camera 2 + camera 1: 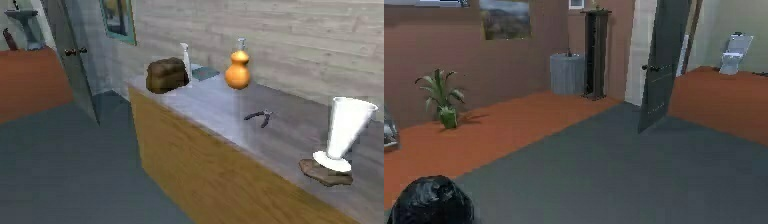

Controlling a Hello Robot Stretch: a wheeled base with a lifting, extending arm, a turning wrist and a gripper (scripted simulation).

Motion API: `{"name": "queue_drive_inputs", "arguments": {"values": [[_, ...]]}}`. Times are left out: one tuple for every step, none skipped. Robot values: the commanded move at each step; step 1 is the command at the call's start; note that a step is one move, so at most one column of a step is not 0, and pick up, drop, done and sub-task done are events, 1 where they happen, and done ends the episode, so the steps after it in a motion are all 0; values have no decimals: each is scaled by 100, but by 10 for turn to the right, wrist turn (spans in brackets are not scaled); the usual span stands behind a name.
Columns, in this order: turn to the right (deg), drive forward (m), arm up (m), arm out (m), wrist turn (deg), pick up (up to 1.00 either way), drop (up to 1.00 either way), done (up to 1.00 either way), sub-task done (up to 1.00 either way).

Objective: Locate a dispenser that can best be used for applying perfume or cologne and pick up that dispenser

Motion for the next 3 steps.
{"name": "queue_drive_inputs", "arguments": {"values": [[420,0,0,0,0,0,0,0,0],[0,30,0,0,0,0,0,0,0],[450,0,0,0,0,0,0,0,0]]}}
